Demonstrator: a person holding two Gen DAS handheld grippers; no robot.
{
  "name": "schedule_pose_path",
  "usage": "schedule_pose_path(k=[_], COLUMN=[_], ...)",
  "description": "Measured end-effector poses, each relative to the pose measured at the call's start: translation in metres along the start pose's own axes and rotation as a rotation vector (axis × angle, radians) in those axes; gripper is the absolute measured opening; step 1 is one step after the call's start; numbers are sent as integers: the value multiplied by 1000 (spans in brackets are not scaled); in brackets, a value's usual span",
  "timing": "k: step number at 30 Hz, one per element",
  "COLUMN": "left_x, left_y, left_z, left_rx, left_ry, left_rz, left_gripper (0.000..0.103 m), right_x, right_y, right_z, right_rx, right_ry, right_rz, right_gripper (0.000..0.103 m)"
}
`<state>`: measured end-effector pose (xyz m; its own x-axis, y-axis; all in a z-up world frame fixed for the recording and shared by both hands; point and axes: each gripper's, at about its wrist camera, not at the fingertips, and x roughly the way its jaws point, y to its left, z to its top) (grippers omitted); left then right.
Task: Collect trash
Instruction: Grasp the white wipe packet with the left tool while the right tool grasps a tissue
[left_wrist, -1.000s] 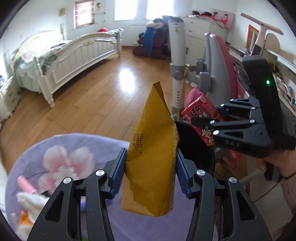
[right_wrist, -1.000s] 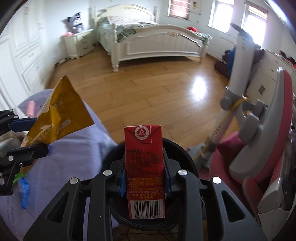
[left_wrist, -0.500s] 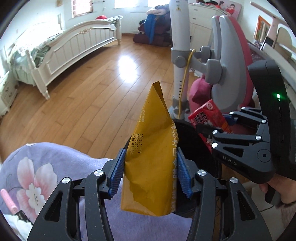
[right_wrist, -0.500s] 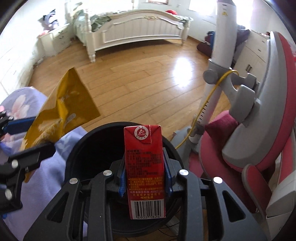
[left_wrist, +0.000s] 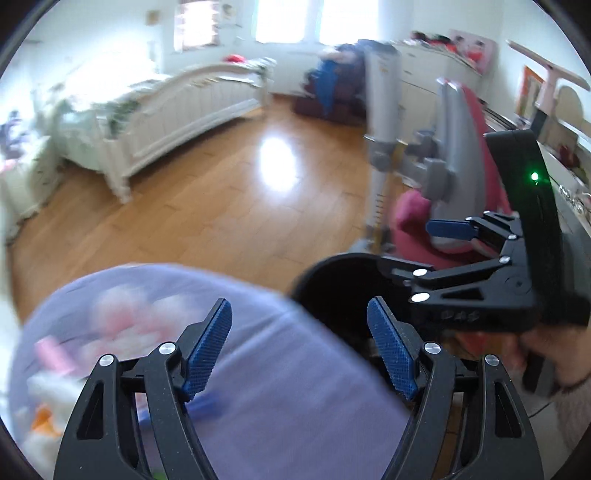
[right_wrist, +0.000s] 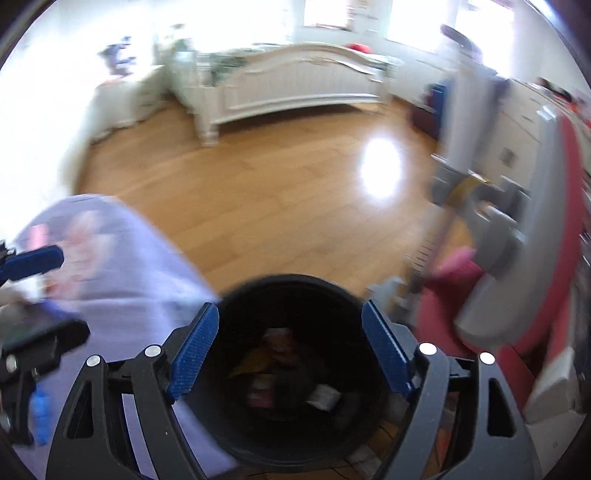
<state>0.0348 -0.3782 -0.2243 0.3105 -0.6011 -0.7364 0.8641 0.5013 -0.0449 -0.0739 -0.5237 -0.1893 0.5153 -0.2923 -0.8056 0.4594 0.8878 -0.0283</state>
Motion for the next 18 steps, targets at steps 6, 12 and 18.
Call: schedule_pose_path(k=[6, 12, 18], left_x=[-89, -150, -141], left_y=[99, 157, 153], left_z=[-65, -125, -164], left_rx=[-144, -251, -147], left_ry=[-23, 0, 72], left_rz=[214, 313, 312], left_gripper=[75, 75, 75], right_x=[-3, 2, 15], right_y=[108, 196, 236], right_z=[22, 36, 39], right_rx=[-219, -351, -395], right_ry=[-9, -2, 46], right_rz=[203, 309, 349], right_gripper=[80, 79, 79])
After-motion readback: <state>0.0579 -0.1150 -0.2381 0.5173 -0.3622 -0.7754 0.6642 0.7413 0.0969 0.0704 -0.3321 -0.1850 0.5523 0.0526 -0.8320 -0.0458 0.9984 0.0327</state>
